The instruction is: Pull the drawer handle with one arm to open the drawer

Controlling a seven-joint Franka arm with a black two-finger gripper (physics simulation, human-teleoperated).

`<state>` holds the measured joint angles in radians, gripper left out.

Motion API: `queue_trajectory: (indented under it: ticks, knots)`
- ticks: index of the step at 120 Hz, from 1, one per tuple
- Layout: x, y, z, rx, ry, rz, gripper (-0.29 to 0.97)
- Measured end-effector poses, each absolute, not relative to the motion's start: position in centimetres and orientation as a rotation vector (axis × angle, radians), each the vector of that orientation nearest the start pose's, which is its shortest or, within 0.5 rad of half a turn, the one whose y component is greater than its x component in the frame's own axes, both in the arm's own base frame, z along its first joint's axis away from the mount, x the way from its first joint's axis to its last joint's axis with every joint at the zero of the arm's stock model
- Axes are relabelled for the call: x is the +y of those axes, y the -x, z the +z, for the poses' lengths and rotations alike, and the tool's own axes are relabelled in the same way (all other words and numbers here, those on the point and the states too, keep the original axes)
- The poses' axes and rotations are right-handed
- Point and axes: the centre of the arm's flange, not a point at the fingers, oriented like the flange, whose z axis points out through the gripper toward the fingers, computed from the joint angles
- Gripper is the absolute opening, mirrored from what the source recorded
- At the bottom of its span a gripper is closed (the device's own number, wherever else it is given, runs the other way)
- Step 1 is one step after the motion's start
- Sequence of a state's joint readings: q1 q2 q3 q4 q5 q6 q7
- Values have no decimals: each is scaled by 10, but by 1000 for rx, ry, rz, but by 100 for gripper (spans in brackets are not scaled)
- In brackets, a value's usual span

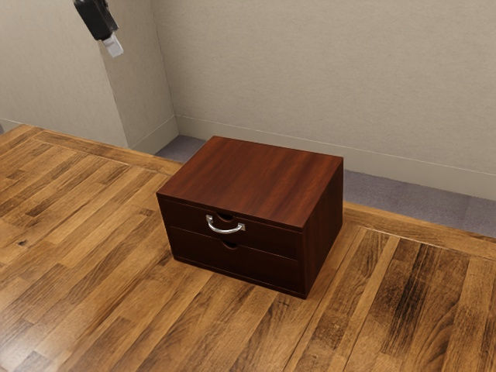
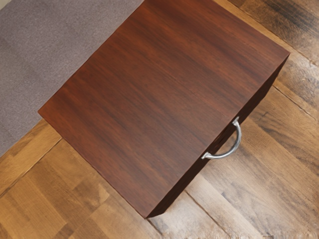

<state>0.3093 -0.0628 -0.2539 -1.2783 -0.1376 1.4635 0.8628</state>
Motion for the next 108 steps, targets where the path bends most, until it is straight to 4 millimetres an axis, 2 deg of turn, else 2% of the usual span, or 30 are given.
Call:
queue_trajectory:
  ticks: [7, 11, 18, 29, 33, 37, 46, 53, 59, 69, 75, 89, 100, 108]
  knots:
    - [13, -512, 772, 1377, 2813, -410, 68]
    - [16, -499, 763, 1401, 2794, -399, 68]
    - [-4, -470, 749, 1487, 2709, -417, 68]
    - [-16, -462, 742, 1608, 2578, -480, 68]
    - [-17, -463, 740, 1647, 2536, -497, 68]
    - [-19, -467, 728, 1692, 2505, -499, 68]
    - [-43, -477, 680, 1827, 2392, -473, 68]
    - [-54, -476, 654, 1909, 2314, -493, 68]
    - [-53, -475, 643, 1935, 2264, -514, 67]
    - [-50, -474, 639, 1959, 2183, -547, 61]
    - [-53, -474, 628, 1986, 2142, -549, 58]
    - [-87, -475, 601, 2083, 2051, -584, 56]
    - [-116, -495, 569, 2171, 2004, -587, 56]
    - [-125, -511, 545, 2210, 1993, -584, 57]
